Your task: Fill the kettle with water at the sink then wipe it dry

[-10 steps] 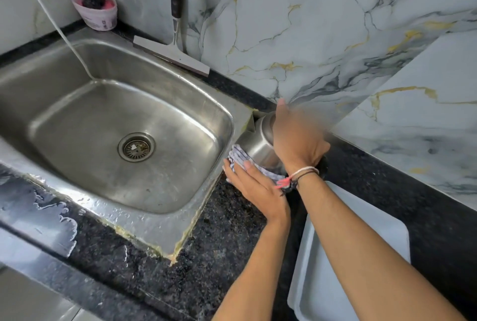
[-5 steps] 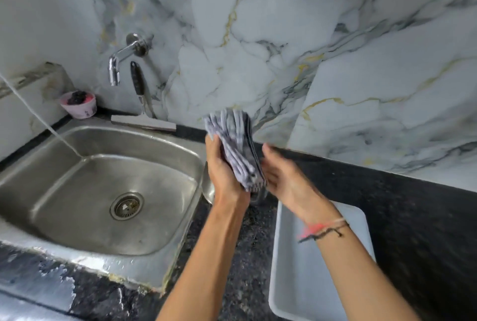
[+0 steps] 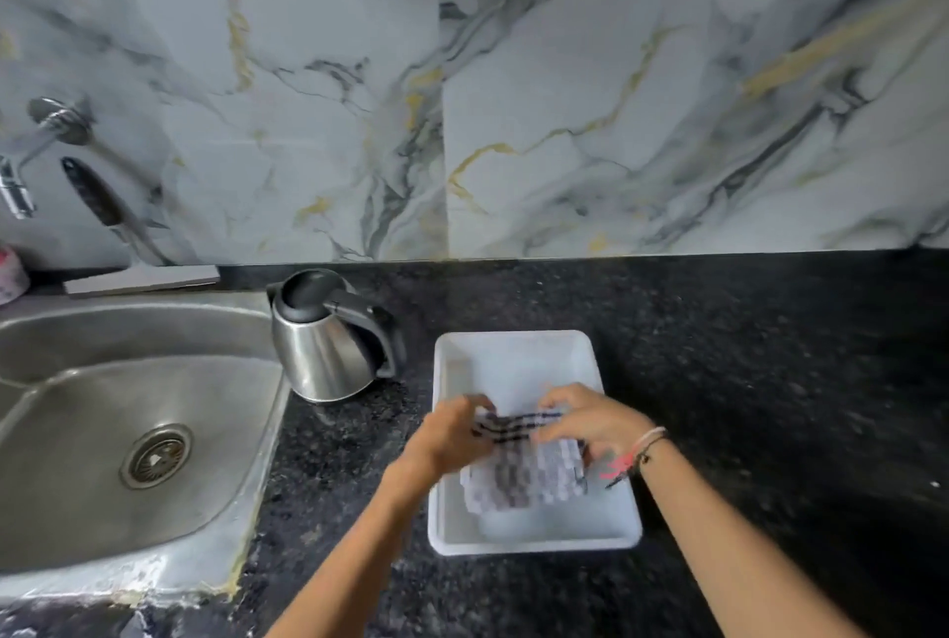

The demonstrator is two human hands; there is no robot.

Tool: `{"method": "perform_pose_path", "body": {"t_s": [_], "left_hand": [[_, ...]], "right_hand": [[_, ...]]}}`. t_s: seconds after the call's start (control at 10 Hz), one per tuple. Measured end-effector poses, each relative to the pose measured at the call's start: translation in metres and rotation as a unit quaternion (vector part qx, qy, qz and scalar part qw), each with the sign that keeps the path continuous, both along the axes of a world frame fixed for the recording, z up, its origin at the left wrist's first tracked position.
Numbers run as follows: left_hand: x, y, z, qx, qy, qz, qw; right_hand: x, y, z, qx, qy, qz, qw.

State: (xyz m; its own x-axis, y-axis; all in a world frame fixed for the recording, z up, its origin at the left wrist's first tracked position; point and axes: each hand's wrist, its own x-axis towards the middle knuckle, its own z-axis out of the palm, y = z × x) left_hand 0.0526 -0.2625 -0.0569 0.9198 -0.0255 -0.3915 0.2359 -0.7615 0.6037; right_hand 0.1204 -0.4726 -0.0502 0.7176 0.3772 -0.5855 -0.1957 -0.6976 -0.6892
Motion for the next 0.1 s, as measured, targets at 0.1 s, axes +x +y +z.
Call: {"method": "perform_pose_path", "body": {"t_s": [0.1], "left_hand": [[-0.0072, -0.0275, -0.0203, 0.117, 0.022, -0.074, 0.990]], "right_hand": [[-0.0085, -0.0025, -0.0278, -0.099, -0.014, 0.071, 0.992]]}}
